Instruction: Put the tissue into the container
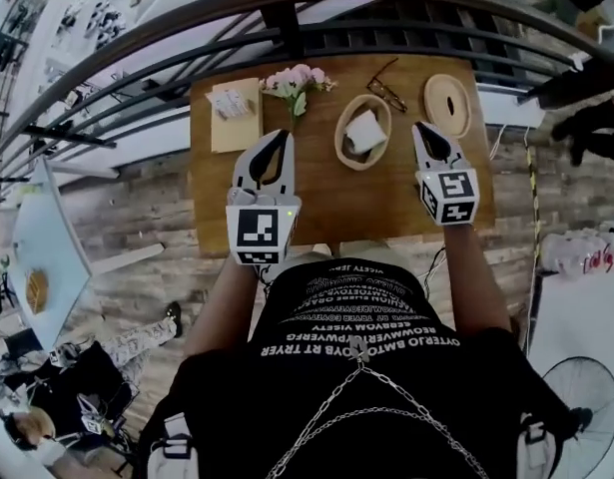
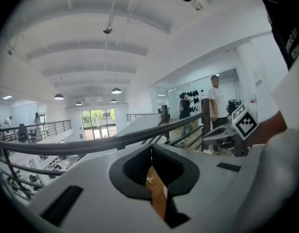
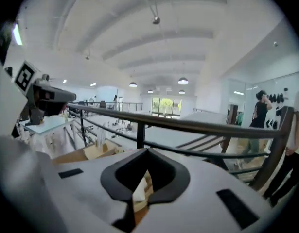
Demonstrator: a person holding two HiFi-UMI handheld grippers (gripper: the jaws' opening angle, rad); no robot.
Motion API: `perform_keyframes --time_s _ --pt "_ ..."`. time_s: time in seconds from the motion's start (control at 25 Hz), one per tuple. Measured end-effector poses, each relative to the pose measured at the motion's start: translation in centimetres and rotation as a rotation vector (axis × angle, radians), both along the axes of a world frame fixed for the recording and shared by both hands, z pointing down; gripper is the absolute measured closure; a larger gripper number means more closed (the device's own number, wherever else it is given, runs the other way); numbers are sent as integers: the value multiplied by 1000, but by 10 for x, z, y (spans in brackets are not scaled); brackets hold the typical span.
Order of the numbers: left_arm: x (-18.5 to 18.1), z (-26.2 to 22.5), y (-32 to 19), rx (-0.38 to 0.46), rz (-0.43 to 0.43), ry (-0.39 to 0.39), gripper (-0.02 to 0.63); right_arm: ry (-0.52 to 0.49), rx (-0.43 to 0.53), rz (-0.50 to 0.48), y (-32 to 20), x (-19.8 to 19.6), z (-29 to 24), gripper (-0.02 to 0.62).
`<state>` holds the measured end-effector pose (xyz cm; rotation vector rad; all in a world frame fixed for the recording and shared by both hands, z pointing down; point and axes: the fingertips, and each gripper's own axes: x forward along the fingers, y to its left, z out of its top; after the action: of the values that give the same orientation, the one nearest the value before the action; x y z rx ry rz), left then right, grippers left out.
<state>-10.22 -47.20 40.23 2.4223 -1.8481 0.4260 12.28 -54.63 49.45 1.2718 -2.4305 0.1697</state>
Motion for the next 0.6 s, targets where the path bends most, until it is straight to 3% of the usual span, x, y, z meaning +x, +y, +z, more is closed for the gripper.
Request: perform_keyframes --time_s 0.16,0.36,0.6 --pt "-5 -24 22 42 5 2 577 -62 168 41 41 7 -78 581" --pt "-3 -61 49 112 60 10 577 -90 293 87 91 16 -148 581" --pt "-4 -90 75 166 86 31 577 -83 317 116 134 26 -175 581"
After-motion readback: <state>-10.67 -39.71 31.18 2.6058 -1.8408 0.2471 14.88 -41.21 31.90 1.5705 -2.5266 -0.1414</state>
